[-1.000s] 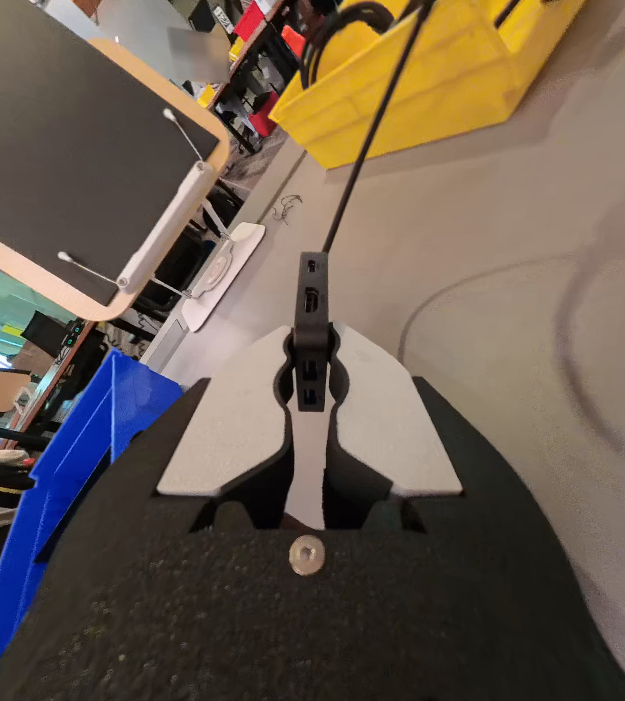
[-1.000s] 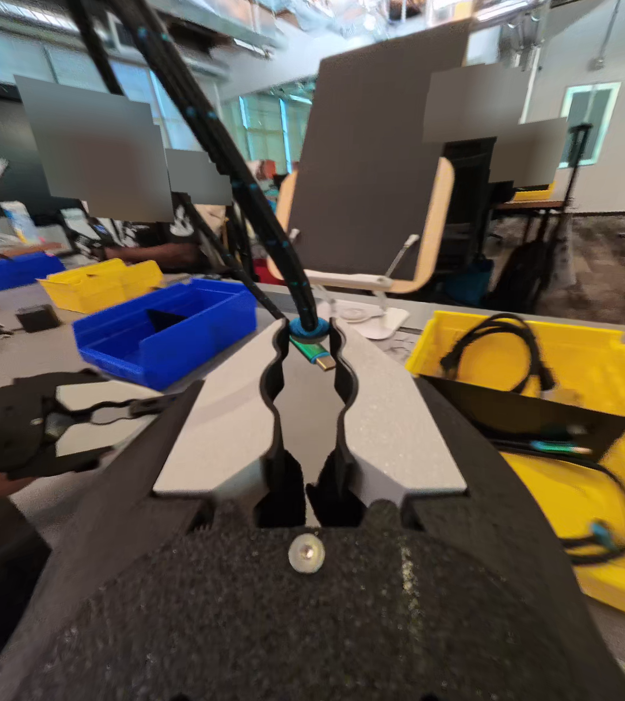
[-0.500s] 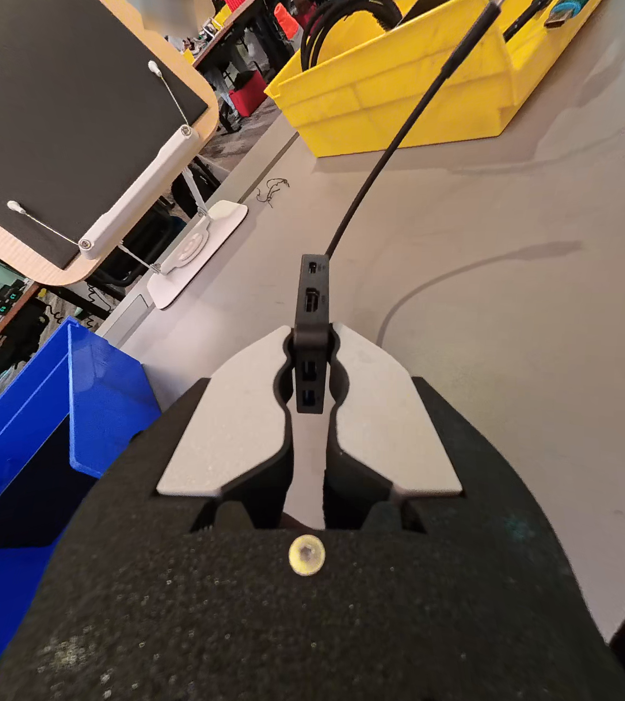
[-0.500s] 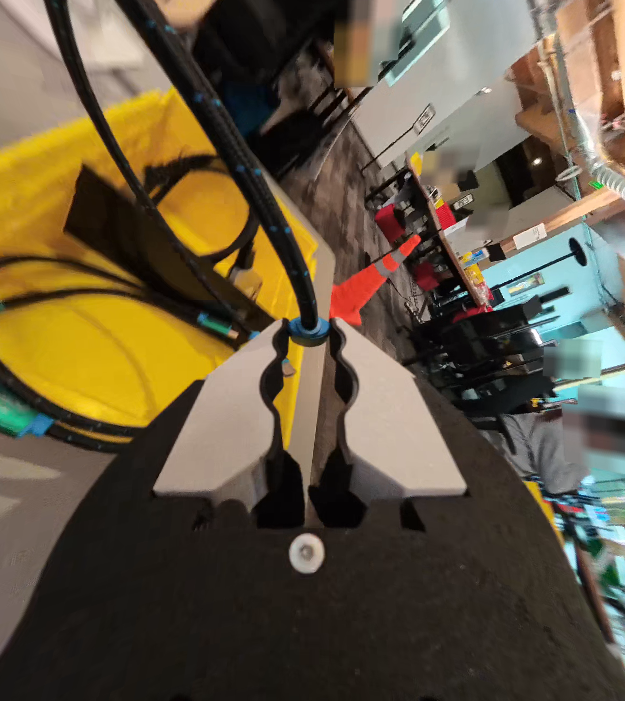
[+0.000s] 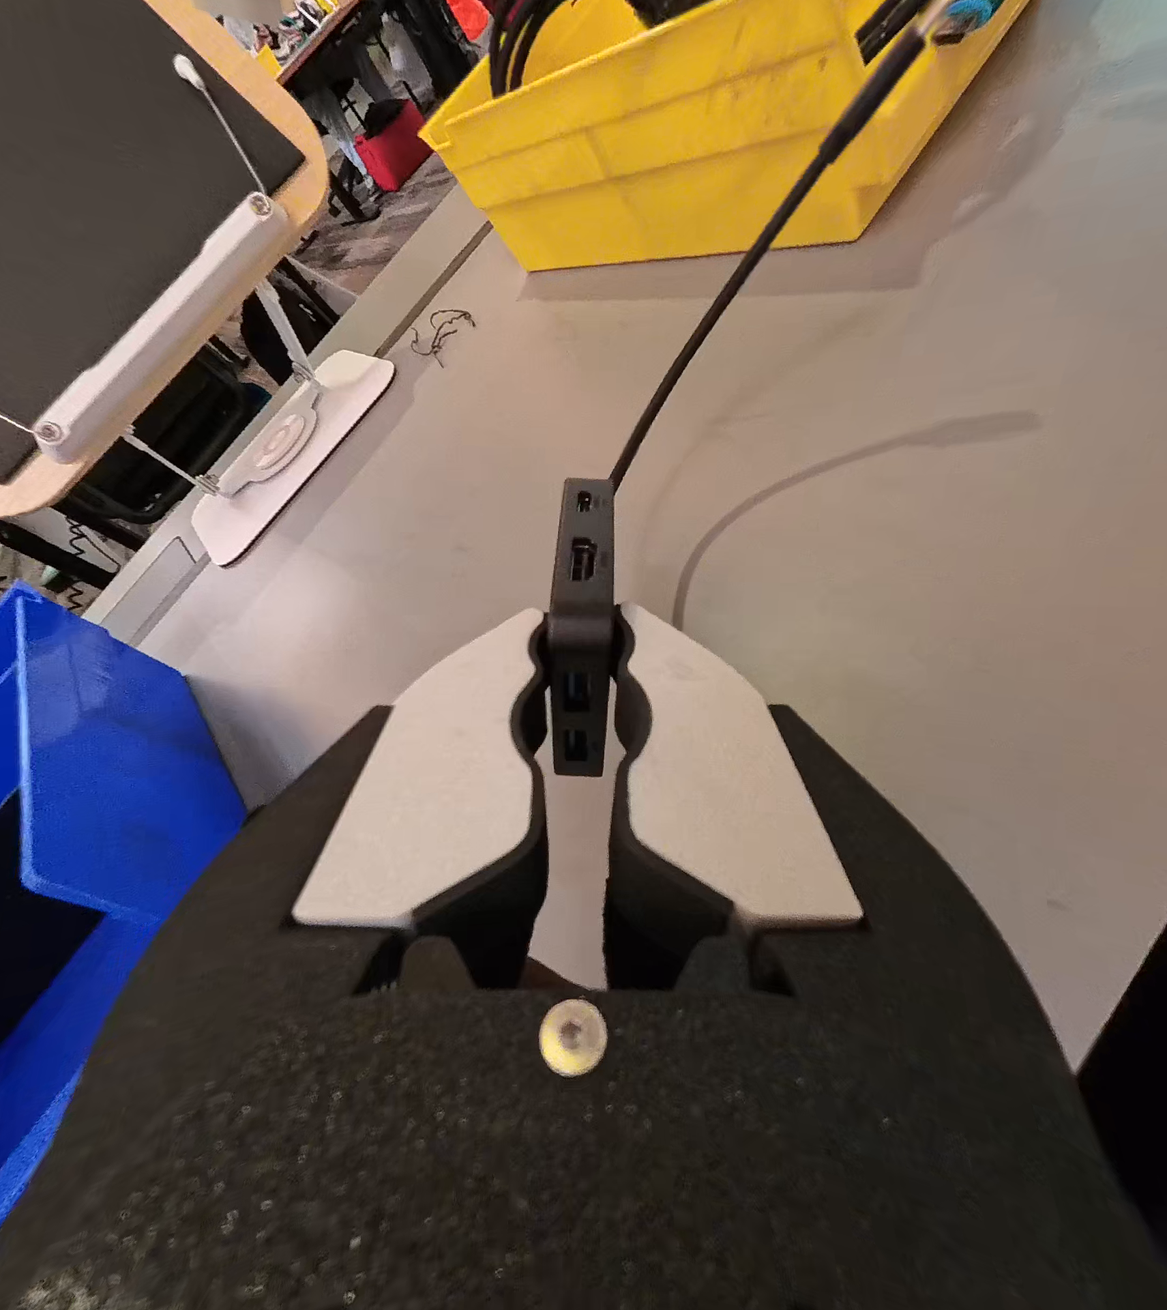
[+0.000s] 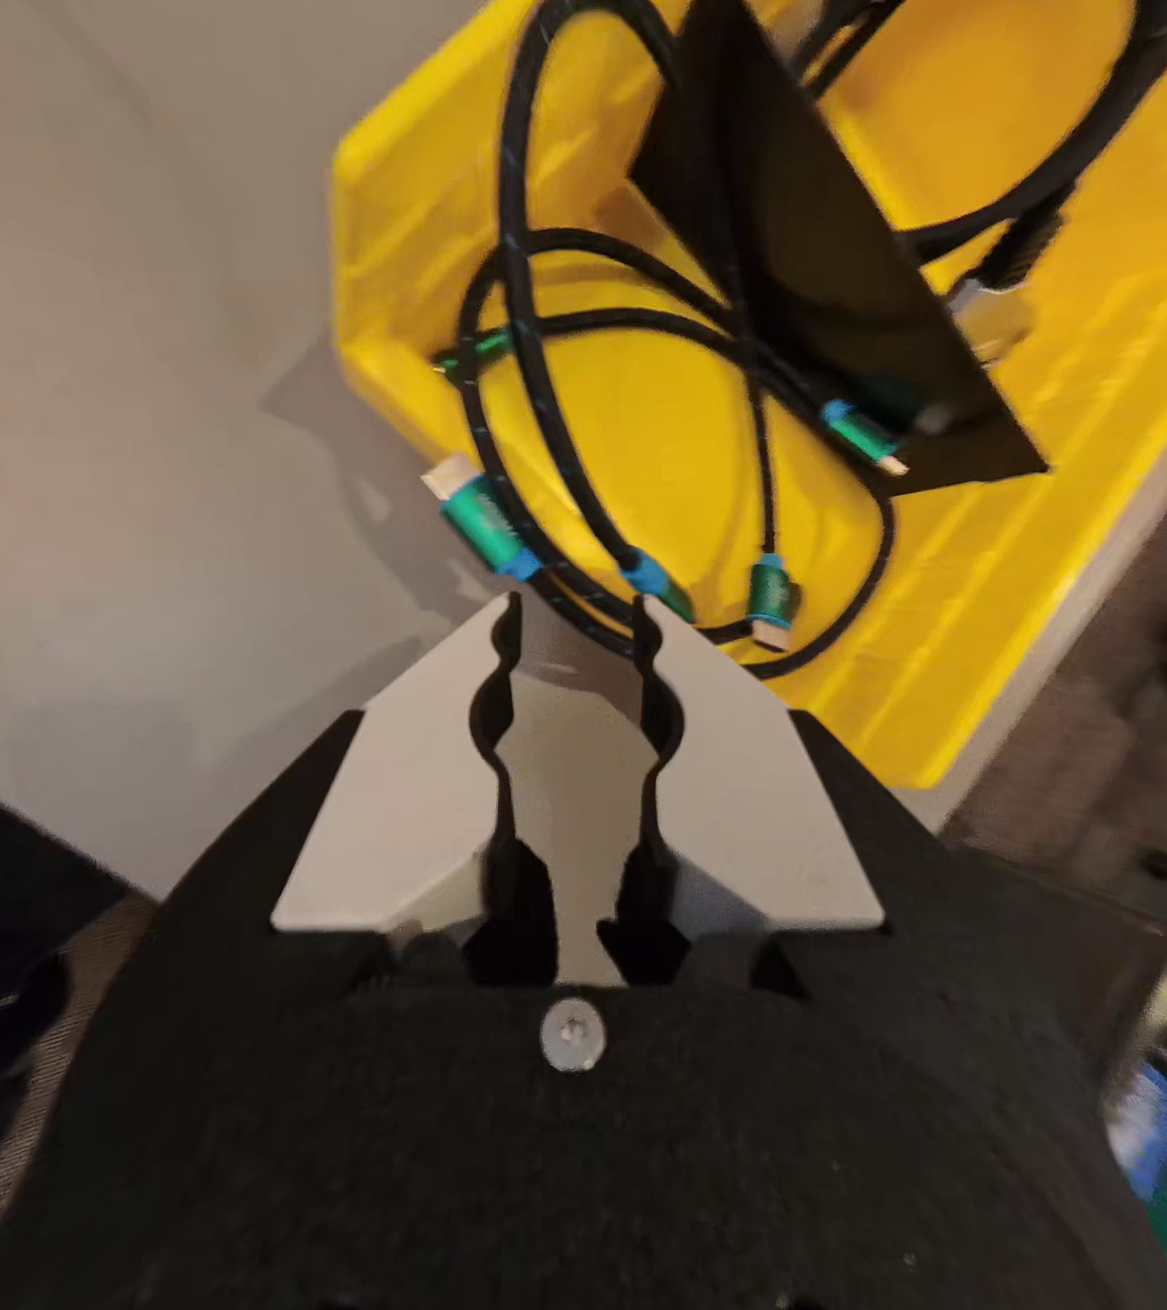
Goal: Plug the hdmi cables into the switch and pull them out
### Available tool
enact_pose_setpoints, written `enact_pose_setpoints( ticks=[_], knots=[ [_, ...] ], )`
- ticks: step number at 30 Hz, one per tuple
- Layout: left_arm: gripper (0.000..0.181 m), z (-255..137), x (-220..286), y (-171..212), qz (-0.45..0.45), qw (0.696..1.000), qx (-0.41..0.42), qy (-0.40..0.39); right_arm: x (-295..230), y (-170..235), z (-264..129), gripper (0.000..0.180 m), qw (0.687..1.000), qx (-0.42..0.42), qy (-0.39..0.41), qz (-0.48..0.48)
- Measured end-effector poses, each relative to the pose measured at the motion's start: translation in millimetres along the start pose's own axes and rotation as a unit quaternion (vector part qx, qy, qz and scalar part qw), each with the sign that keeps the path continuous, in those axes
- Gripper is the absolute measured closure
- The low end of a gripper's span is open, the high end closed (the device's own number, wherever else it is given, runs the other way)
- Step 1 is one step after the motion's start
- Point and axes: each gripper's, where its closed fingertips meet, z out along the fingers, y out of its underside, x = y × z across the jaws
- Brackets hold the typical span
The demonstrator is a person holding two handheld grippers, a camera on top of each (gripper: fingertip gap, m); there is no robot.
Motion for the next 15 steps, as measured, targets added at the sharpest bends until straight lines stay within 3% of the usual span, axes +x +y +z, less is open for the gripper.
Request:
enact_pose_setpoints(
  ticks=[4,8,9,11,15],
  knots=[
    [0.167,1.4,2.5,-0.1,-0.004,1.0,0.001,0.008,-15.1,-12.9,-1.9,0.149,0.997,0.065,-0.036,0.02],
    [0.167,2.3,5.4,-2.5,0.0,1.0,0.003,0.011,-24.6,-30.0,3.8,0.156,0.995,0.101,-0.012,-0.012],
    [0.167,2.3,6.3,-3.2,0.002,1.0,0.004,0.012,-27.9,-31.3,7.7,0.158,0.995,0.096,-0.014,-0.017],
    [0.167,2.5,8.2,-3.8,0.007,1.0,0.004,0.015,-20.4,-28.3,14.7,0.18,0.997,0.075,0.014,-0.028],
    [0.167,2.1,9.3,-2.1,0.021,1.0,0.0,0.011,3.9,-11.6,15.0,0.18,0.999,0.031,0.04,-0.008]
  ],
)
